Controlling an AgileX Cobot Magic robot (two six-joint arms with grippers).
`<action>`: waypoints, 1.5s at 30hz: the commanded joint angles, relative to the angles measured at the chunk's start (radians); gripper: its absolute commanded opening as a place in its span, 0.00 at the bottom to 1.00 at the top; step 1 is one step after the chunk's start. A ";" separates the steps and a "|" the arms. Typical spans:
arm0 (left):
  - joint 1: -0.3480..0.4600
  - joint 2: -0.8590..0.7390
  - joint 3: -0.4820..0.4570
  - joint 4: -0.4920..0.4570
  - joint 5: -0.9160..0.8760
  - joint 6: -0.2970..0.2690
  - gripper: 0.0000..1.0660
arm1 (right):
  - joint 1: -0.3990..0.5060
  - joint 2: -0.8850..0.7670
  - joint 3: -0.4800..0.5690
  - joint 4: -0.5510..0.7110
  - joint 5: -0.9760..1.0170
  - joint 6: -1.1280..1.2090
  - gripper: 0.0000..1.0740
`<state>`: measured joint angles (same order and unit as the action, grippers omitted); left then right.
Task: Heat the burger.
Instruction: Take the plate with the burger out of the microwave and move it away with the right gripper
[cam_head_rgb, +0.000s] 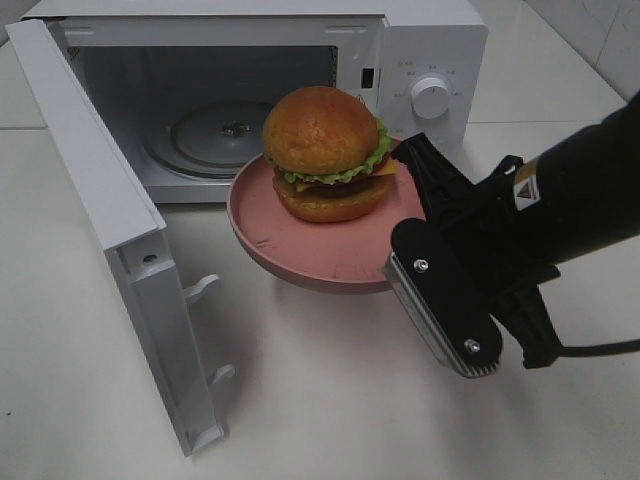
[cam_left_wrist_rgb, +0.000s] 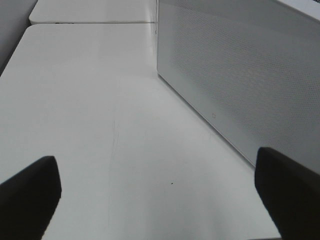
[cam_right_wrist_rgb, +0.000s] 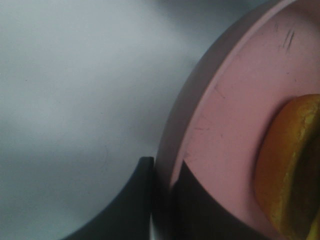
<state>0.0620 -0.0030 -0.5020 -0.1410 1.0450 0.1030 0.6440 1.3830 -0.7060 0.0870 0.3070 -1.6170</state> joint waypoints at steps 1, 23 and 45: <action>0.001 -0.022 0.006 -0.008 -0.008 -0.008 0.92 | -0.003 -0.093 0.051 0.005 -0.065 0.015 0.00; 0.001 -0.022 0.006 -0.008 -0.008 -0.008 0.92 | -0.003 -0.461 0.227 -0.147 0.105 0.284 0.00; 0.001 -0.022 0.006 -0.008 -0.008 -0.008 0.92 | -0.003 -0.544 0.227 -0.632 0.352 1.139 0.00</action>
<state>0.0620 -0.0030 -0.5020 -0.1410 1.0450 0.1030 0.6440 0.8470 -0.4720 -0.4530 0.6670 -0.5740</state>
